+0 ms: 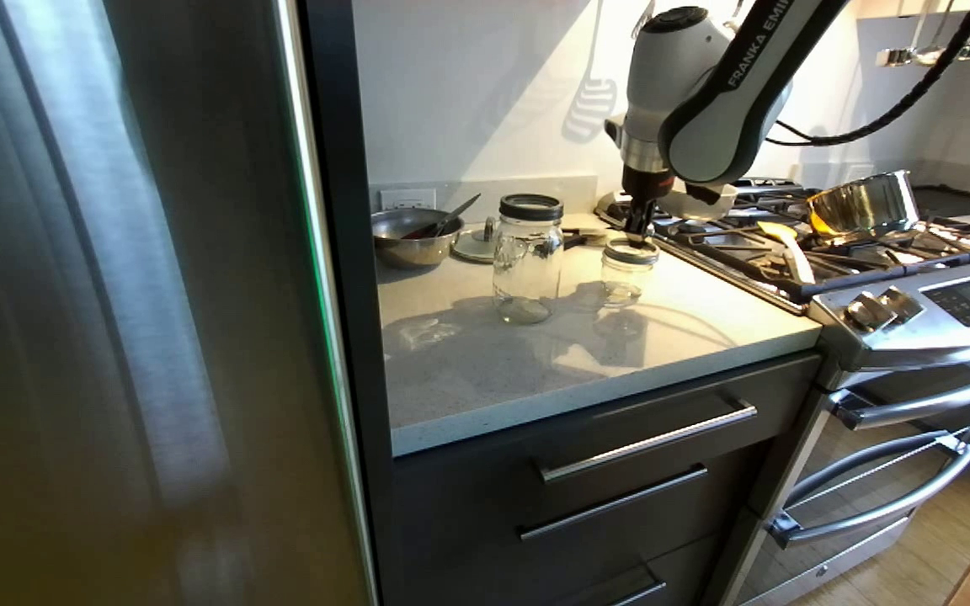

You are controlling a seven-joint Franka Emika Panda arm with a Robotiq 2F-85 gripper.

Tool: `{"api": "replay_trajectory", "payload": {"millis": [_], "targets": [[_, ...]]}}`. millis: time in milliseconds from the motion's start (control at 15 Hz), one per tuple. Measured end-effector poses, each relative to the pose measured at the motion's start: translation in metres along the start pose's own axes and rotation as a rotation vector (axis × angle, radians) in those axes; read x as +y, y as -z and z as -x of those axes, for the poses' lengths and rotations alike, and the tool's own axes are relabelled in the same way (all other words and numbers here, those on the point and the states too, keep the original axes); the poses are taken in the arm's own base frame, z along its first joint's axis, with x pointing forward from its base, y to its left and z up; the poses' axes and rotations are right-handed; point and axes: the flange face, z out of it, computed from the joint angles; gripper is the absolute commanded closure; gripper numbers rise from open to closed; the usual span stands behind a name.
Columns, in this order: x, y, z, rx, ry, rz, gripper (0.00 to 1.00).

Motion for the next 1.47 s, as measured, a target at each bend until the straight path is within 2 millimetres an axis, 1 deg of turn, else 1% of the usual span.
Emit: {"api": "replay_trajectory", "payload": {"millis": [1067,1133,1200,1267,1467], "targets": [[0.0008,-0.0013,0.0028,-0.007,0.003,0.012,0.98],[0.0008,-0.0013,0.0028,-0.007,0.003,0.012,0.95],[0.0008,-0.0013,0.0028,-0.007,0.004,0.012,0.77],[0.0007,-0.0013,0.0028,-0.007,0.003,0.013,0.67],[0.0005,-0.0015,0.0028,-0.007,-0.001,0.013,0.47]]}}
